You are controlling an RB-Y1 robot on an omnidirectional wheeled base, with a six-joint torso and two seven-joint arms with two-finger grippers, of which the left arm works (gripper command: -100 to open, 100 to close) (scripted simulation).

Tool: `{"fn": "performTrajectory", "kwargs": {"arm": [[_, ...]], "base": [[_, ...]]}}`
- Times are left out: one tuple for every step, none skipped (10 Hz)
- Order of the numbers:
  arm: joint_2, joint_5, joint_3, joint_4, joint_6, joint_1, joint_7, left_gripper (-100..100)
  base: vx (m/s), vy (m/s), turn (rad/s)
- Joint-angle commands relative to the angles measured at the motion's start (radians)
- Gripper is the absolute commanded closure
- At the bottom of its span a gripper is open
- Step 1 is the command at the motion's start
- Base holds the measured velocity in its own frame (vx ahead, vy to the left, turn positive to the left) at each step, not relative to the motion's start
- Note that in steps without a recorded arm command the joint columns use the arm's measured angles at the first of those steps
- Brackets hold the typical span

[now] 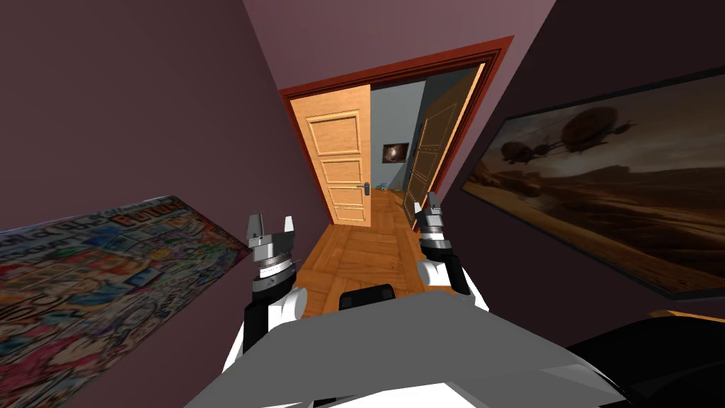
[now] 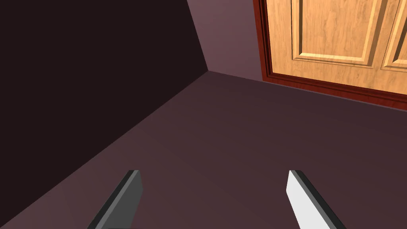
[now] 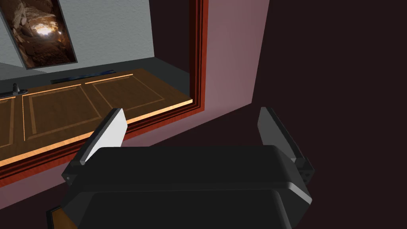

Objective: Push the door open

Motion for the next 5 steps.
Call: {"fn": "performTrajectory", "kwargs": {"arm": [[0.005,0.0,-0.001,0.032,0.002,-0.02,0.0,-100],[0.009,-0.001,-0.003,0.057,0.004,-0.036,0.0,-100],[0.012,-0.001,-0.004,0.083,0.006,-0.052,0.001,-100],[0.016,-0.001,-0.005,0.12,0.009,-0.074,0.001,-100],[0.018,-0.002,-0.006,0.139,0.01,-0.086,0.001,-100]], "base": [[0.059,-0.015,-0.008],[0.106,-0.029,-0.012],[0.124,-0.037,-0.008],[0.14,-0.047,-0.01],[0.136,-0.031,-0.006]]}}
